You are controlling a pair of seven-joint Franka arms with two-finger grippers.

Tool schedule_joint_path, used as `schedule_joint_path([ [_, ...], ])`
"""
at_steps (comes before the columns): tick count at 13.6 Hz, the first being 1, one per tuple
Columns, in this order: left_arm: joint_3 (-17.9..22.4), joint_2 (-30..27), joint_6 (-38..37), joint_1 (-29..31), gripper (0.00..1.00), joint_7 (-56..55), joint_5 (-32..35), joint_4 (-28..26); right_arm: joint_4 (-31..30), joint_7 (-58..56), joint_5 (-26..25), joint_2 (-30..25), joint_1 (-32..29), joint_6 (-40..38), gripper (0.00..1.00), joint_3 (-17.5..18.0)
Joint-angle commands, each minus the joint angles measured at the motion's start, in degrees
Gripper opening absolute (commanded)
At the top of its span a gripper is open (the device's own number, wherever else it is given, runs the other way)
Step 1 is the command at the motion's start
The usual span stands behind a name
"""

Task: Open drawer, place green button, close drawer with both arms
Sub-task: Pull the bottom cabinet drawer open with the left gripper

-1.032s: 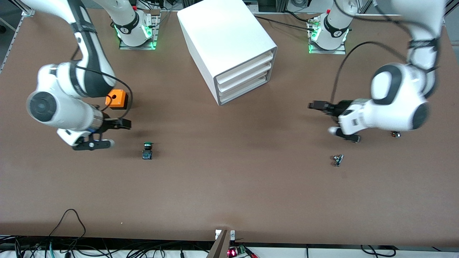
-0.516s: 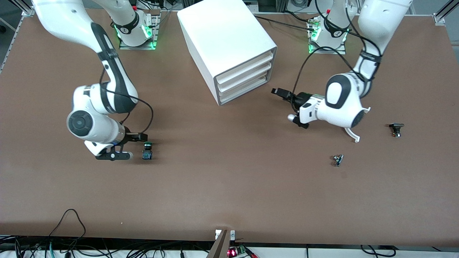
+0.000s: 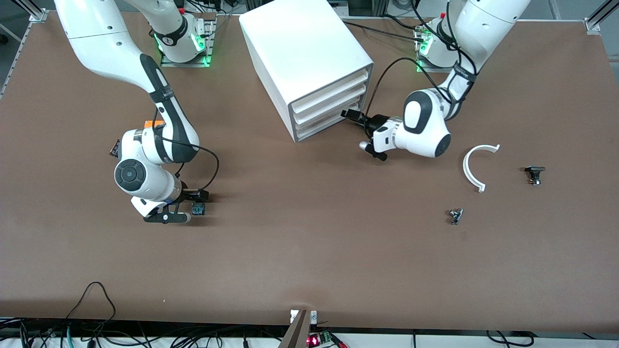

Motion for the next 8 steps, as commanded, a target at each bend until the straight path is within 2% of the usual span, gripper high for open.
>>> schedule_joint_path([
  [1, -1.4, 0.0, 2.5, -0.2, 0.77, 1.1, -2.8, -1.6, 0.6, 0.5, 0.4, 1.1, 0.7, 1.2, 1.00, -0.3],
  [3, -3.1, 0.4, 4.0, -0.2, 0.37, 1.2, -2.8, -2.1, 0.6, -0.2, 0.1, 1.4, 1.4, 1.4, 0.99, -0.3],
  [4, -3.2, 0.3, 4.9, -0.2, 0.06, 1.7, -2.8, -2.5, 0.6, -0.4, 0.0, 1.9, 1.9, 1.5, 0.99, -0.4],
  [5, -3.3, 0.4, 4.9, -0.2, 0.00, 2.6, -2.7, -2.6, 0.6, -0.5, 0.0, 2.1, 2.1, 2.0, 0.99, -0.4],
  [7, -3.3, 0.4, 5.0, -0.2, 0.00, 2.4, -2.5, -2.7, 0.6, -0.7, -0.1, 2.4, 2.2, 2.2, 0.99, -0.4],
  [8, -3.0, 0.3, 5.2, -0.1, 0.00, 2.5, -1.8, -2.5, 0.6, -1.9, -0.1, 2.6, 2.1, 2.3, 0.96, -0.4],
])
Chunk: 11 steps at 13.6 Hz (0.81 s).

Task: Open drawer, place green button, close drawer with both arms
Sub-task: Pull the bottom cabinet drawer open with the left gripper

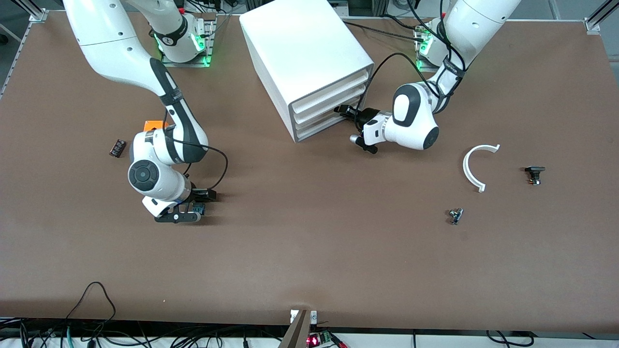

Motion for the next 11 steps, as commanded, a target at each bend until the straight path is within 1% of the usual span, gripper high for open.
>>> schedule_joint_path([
  [1, 1.2, 0.4, 2.3, 0.4, 0.00, 2.1, -0.1, -0.8, 0.6, -3.5, 0.0, 0.8, 0.2, 0.7, 0.90, -0.5],
  [3, 5.0, 0.3, 3.2, 0.5, 0.00, 2.2, 0.1, 0.8, 0.6, -7.4, 0.0, 0.8, 0.1, 0.7, 0.77, -0.6],
  [4, 6.1, 0.2, 3.2, 0.5, 0.00, 2.2, 0.4, 1.1, 0.6, -7.8, 0.0, 0.8, 0.1, 0.6, 0.66, -0.6],
  [6, 6.6, 0.2, 3.3, 0.8, 0.00, 2.3, 0.8, 1.5, 1.0, -7.7, 0.1, 0.8, 0.2, 0.6, 0.50, -0.6],
  [7, 8.0, 0.2, 3.3, 0.9, 0.00, 2.1, 1.0, 2.4, 1.1, -7.8, 0.1, 0.8, 0.2, 0.6, 0.41, -0.6],
  [8, 10.1, 0.5, 3.3, 0.9, 0.00, 2.1, 1.2, 4.5, 1.1, -7.7, 0.1, 0.8, 0.2, 0.6, 0.38, -0.6],
  [10, 11.8, 0.4, 3.3, 0.9, 0.00, 1.6, 4.7, 6.2, 1.1, -7.6, 0.1, 0.8, 0.2, 0.4, 0.34, -0.6],
  [11, 12.2, -0.1, 3.4, 0.9, 0.12, 1.2, 5.5, 7.0, 1.1, -8.0, 0.1, 0.9, 0.2, 0.3, 0.30, -0.6],
])
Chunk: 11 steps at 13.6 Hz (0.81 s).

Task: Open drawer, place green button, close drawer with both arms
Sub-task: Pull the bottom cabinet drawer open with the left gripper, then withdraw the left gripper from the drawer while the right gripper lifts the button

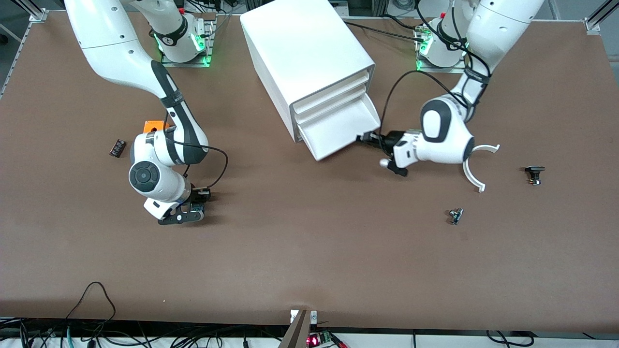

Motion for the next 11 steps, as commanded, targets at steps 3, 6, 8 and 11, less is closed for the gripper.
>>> schedule_joint_path([
  [3, 1.8, -2.6, 2.4, -0.1, 1.00, -0.6, 3.2, 1.8, 1.3, -1.8, 0.1, -0.7, 0.2, -0.3, 0.29, 0.0],
  [6, 6.6, -10.4, 6.0, 1.7, 1.00, -0.9, 3.3, 1.6, 1.3, -6.0, 0.1, -4.1, 0.2, -0.9, 0.29, 0.0],
  [8, 8.9, -14.1, 6.2, 2.9, 1.00, -0.7, 3.4, 1.7, 1.6, -7.8, 0.1, -6.2, 0.2, -1.5, 0.29, 0.3],
  [11, 11.2, -21.5, 4.8, 4.8, 1.00, -1.7, 20.6, 2.6, 7.1, -7.7, -4.4, -6.8, 1.0, -6.8, 0.29, 2.7],
])
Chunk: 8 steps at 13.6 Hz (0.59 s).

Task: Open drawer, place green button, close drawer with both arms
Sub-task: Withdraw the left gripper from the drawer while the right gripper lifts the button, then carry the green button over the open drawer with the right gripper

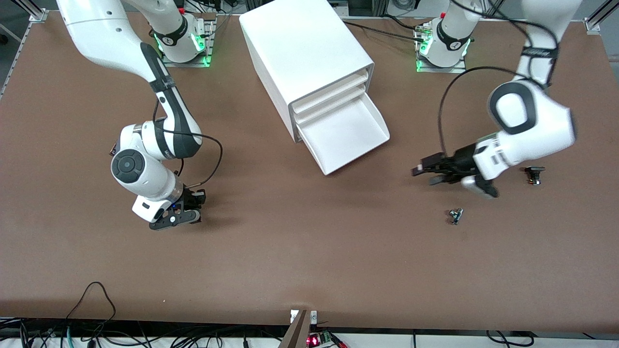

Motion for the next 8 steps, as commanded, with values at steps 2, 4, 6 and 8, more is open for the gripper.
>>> schedule_joint_path([
  [2, 0.9, -9.0, -6.1, 0.7, 1.00, -9.9, 23.8, 2.2, 7.7, -0.9, -2.5, -0.6, 1.0, -8.5, 0.28, 5.5],
  [4, 0.9, -10.0, -17.3, 0.7, 1.00, -19.3, 37.3, 10.2, 11.8, -1.8, -2.7, -0.5, 2.2, -12.6, 0.27, 9.3],
  [6, 0.5, -10.2, -27.0, 0.7, 1.00, -27.0, 44.5, 16.2, 15.5, -6.5, -2.6, -0.3, 3.2, -16.4, 0.25, 12.9],
  [8, 0.3, -10.6, -31.2, 0.7, 1.00, -31.6, 50.0, 18.7, 18.9, -12.0, -2.7, 0.0, 4.6, -19.4, 0.24, 15.7],
])
